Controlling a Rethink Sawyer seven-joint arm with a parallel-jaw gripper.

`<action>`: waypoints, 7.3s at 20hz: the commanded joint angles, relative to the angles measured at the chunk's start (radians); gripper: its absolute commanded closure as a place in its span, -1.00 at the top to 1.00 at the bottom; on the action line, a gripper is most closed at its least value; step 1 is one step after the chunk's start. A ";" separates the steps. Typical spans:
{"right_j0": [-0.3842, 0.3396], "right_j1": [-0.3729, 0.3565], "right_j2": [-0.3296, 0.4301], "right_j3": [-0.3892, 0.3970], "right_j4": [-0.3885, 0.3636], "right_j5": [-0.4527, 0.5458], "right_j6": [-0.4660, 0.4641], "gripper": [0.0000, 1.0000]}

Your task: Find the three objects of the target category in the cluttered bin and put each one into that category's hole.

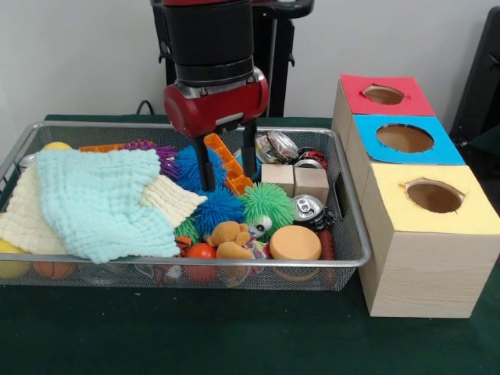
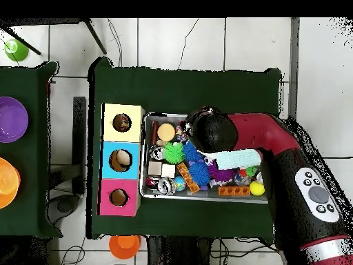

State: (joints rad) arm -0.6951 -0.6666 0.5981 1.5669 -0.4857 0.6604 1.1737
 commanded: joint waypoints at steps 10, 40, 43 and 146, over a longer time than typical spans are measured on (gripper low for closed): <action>-0.003 0.084 0.027 -0.044 -0.123 0.048 -0.164 1.00; 0.006 0.171 0.018 -0.067 -0.226 -0.044 -0.104 1.00; 0.002 0.180 0.029 -0.063 -0.224 -0.052 -0.097 1.00; 0.162 0.154 -0.178 -0.180 -0.303 0.348 -0.252 -1.00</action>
State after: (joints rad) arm -0.5164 -0.4746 0.4624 1.3937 -0.7841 0.7841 1.1737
